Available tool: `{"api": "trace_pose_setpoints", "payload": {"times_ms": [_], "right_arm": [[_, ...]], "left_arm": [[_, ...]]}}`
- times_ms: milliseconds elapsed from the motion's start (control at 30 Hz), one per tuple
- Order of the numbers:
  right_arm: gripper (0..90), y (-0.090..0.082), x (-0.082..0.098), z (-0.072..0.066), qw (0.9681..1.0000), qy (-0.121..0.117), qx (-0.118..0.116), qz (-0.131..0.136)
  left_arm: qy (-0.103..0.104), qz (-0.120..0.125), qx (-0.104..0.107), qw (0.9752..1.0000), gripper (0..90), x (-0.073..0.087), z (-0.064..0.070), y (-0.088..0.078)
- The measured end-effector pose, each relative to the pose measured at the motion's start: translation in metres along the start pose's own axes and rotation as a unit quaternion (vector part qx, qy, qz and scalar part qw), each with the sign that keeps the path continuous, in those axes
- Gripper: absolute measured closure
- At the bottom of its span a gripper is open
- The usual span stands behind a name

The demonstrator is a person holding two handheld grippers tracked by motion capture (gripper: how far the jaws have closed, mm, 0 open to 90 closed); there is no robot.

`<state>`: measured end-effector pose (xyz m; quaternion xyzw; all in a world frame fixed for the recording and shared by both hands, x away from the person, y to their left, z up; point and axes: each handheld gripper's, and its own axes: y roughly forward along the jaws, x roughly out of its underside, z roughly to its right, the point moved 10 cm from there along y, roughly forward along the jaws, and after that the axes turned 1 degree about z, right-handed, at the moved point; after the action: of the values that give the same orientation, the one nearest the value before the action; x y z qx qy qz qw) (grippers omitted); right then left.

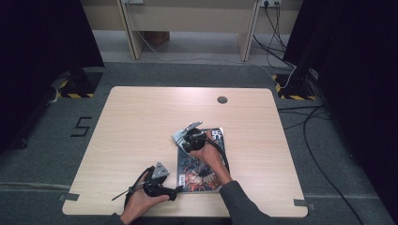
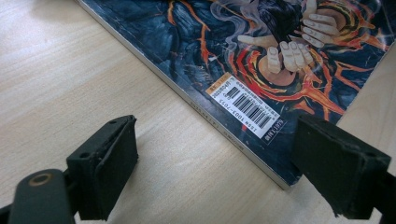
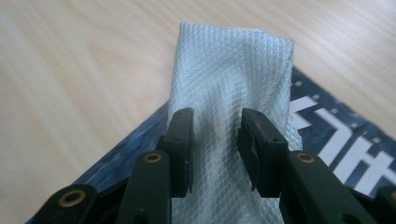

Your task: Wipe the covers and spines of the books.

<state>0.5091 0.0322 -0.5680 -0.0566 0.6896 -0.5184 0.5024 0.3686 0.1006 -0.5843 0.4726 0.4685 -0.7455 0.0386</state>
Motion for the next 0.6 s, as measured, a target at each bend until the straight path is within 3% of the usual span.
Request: {"api": "trace_pose_setpoints", "payload": {"times_ms": [333,500,600], "right_arm": [[65.4,-0.023,0.026,-0.035,0.9987,-0.041,-0.029,0.001],[65.4,-0.032,0.037,-0.044,0.9987,-0.036,-0.033,0.016],[65.4,-0.036,0.042,-0.049,0.9983,-0.044,-0.036,0.009]], "left_arm": [[-0.001,0.000,0.000,1.0000,13.6,0.000,0.000,0.000],[-0.002,0.000,0.000,1.0000,13.6,0.000,0.000,0.000],[-0.019,-0.004,0.013,0.9997,17.2,0.000,0.001,-0.005]]}}
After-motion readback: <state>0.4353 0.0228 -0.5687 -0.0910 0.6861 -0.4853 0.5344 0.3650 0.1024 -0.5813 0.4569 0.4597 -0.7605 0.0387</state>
